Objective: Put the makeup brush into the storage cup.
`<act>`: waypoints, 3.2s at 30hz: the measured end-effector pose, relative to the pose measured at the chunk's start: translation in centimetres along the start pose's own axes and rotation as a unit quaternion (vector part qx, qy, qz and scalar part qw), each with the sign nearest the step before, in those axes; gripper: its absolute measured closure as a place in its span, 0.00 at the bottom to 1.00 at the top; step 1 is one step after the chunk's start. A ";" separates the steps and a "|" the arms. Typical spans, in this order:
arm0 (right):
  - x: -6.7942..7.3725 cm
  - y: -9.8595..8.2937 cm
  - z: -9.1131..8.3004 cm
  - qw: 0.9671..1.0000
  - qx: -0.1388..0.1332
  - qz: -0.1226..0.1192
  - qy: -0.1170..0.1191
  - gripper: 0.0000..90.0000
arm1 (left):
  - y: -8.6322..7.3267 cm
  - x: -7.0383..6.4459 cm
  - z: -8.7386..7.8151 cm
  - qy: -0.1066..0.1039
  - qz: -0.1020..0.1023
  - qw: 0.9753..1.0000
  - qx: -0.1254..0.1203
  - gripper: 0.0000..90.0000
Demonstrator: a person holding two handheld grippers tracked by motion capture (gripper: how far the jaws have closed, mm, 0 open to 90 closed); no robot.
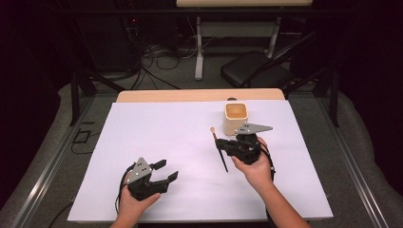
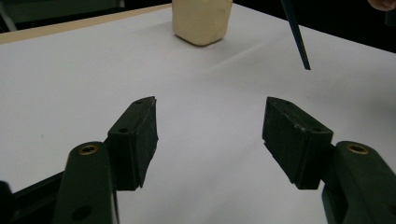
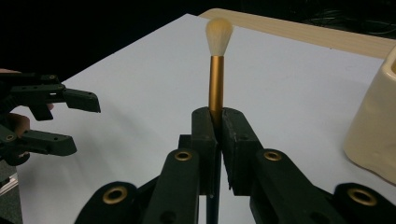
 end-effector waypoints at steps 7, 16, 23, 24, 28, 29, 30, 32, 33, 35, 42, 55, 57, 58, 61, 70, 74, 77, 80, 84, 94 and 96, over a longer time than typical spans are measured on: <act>0.4 0.1 -0.2 1.000 -0.012 -0.002 0.005 0.93 | 0.6 -0.4 0.4 -0.006 -0.007 1.000 -0.002 0.42; 1.1 0.6 -0.1 1.000 -0.011 -0.010 0.015 0.93 | 1.7 -1.3 1.3 -0.019 -0.002 1.000 0.006 0.44; 1.4 1.0 -0.2 1.000 -0.025 -0.002 0.020 0.93 | 2.7 -1.6 2.3 -0.028 -0.019 0.999 0.007 0.46; 1.4 1.0 -0.2 0.999 -0.025 -0.004 0.020 0.93 | 2.9 -1.7 2.5 -0.030 -0.022 0.999 0.006 0.46; 1.5 1.0 -0.2 0.999 -0.025 -0.004 0.021 0.93 | 3.4 -2.0 3.1 -0.039 -0.026 0.999 0.010 0.47; 1.5 1.0 -0.2 0.999 -0.025 -0.004 0.021 0.93 | 3.6 -2.1 3.3 -0.041 -0.029 0.999 0.013 0.47; 1.5 1.0 -0.2 0.999 -0.025 -0.005 0.021 0.93 | 3.7 -2.2 3.4 -0.043 -0.028 0.999 0.014 0.47; 1.5 1.1 -0.2 0.999 -0.026 -0.007 0.021 0.93 | 3.8 -2.3 3.7 -0.042 -0.026 0.999 0.020 0.47; 1.5 1.1 -0.3 0.999 -0.027 -0.007 0.021 0.93 | 3.8 -2.4 3.8 -0.042 -0.023 0.999 0.024 0.48; 1.5 1.2 -0.3 0.999 -0.030 -0.006 0.022 0.93 | 3.9 -2.7 4.1 -0.044 -0.017 0.999 0.027 0.48; 1.6 1.5 -0.5 0.999 -0.035 -0.007 0.021 0.93 | 4.1 -3.4 4.9 -0.049 -0.005 0.998 0.035 0.47; 1.9 2.4 -0.4 0.998 -0.057 -0.004 0.018 0.93 | 5.1 -3.5 6.0 -0.057 -0.043 0.997 0.021 0.46; 1.8 2.6 -0.3 0.998 -0.062 -0.003 0.016 0.93 | 5.2 -3.5 6.1 -0.061 -0.055 0.996 0.021 0.45; 1.8 2.6 -0.3 0.998 -0.064 -0.003 0.016 0.93 | 5.3 -3.5 6.2 -0.064 -0.062 0.996 0.021 0.45; 1.8 2.8 -0.2 0.998 -0.069 -0.002 0.014 0.93 | 5.5 -3.5 6.4 -0.068 -0.078 0.994 0.018 0.46; 1.8 2.9 0.0 0.997 -0.081 0.011 0.012 0.93 | 6.1 -4.1 7.4 -0.086 -0.113 0.990 0.007 0.49; 1.7 2.9 0.1 0.996 -0.085 0.014 0.011 0.93 | 6.2 -4.2 7.7 -0.091 -0.121 0.988 0.006 0.51; 1.8 2.8 0.1 0.996 -0.086 0.019 0.010 0.93 | 6.3 -4.2 7.9 -0.093 -0.122 0.988 0.006 0.51; 1.8 2.9 0.1 0.996 -0.089 0.018 0.010 0.93 | 6.2 -4.2 8.0 -0.093 -0.129 0.987 0.007 0.53; 1.9 2.9 0.1 0.996 -0.091 0.020 0.011 0.93 | 6.2 -4.0 8.2 -0.092 -0.140 0.986 0.004 0.54; 2.1 3.0 0.2 0.995 -0.098 0.024 0.012 0.93 | 6.2 -4.4 8.6 -0.098 -0.144 0.985 0.005 0.59; 2.1 3.0 0.2 0.995 -0.098 0.025 0.013 0.93 | 6.2 -4.4 8.7 -0.099 -0.144 0.985 0.005 0.60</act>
Point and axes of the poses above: each handheld gripper's, and its own axes: z roughly forward along the jaws, y roughly out of its top, x roughly to its left, the point moved 9 cm from there along z, roughly forward along the jaws, and after that the axes turned 10 degrees about -x, right-handed, at the moved point
